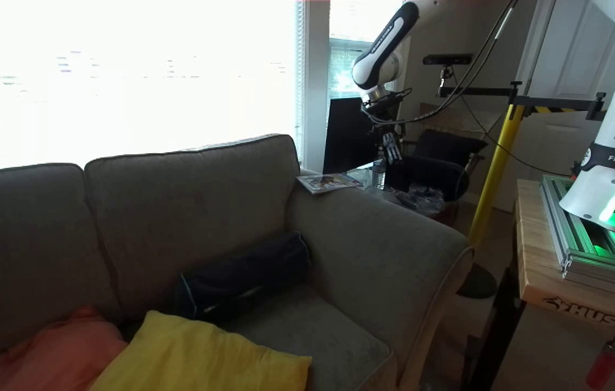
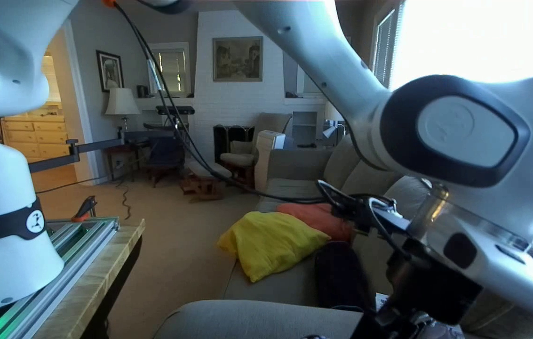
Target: Remove the remote control from the right armrest of the sofa and place it on the table.
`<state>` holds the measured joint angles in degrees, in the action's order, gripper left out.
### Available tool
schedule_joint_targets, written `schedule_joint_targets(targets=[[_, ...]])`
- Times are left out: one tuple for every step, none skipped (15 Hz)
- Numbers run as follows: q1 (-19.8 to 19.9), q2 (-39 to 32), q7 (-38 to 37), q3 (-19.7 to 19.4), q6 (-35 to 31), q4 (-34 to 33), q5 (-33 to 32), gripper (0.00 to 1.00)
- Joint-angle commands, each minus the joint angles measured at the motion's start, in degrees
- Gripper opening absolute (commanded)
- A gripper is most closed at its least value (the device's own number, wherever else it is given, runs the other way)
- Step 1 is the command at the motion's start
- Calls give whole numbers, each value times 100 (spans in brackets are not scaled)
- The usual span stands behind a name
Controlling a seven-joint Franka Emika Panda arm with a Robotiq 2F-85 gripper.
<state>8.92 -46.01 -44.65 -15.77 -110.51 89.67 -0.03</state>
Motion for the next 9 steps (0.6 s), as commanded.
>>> schedule_joint_targets(targets=[[-9,-1111,-65,-211,275,-1400,-415,28],[4,-1324,-37,-283,297,-1682,-534,28],[24,-1538,-22,-354,317,-1948,-652,28],[59,-1720,-78,-419,272,-2163,-707,28],[115,-1896,-157,-464,354,-2410,-686,28],[185,-2044,-269,-478,443,-2609,-574,28],[280,-2177,-409,-479,808,-2830,-437,28],[386,-2304,-560,-466,1206,-3048,-333,28],[483,-2435,-660,-455,1551,-3266,-310,28]])
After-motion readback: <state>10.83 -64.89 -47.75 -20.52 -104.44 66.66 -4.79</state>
